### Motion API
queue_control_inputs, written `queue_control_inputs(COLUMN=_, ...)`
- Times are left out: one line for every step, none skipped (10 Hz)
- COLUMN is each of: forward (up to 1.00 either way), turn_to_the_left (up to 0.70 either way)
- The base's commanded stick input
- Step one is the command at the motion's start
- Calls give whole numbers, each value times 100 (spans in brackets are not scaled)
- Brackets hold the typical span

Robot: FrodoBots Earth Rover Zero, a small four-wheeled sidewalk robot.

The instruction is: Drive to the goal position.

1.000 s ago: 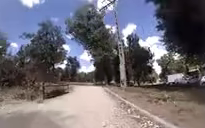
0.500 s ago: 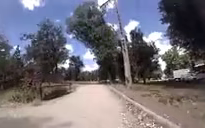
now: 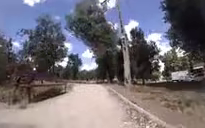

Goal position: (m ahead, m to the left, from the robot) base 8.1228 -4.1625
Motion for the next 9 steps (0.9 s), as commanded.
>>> queue_control_inputs(forward=70, turn_to_the_left=0)
queue_control_inputs(forward=70, turn_to_the_left=0)
queue_control_inputs(forward=70, turn_to_the_left=0)
queue_control_inputs(forward=70, turn_to_the_left=10)
queue_control_inputs(forward=70, turn_to_the_left=25)
queue_control_inputs(forward=70, turn_to_the_left=35)
queue_control_inputs(forward=70, turn_to_the_left=35)
queue_control_inputs(forward=70, turn_to_the_left=31)
queue_control_inputs(forward=70, turn_to_the_left=22)
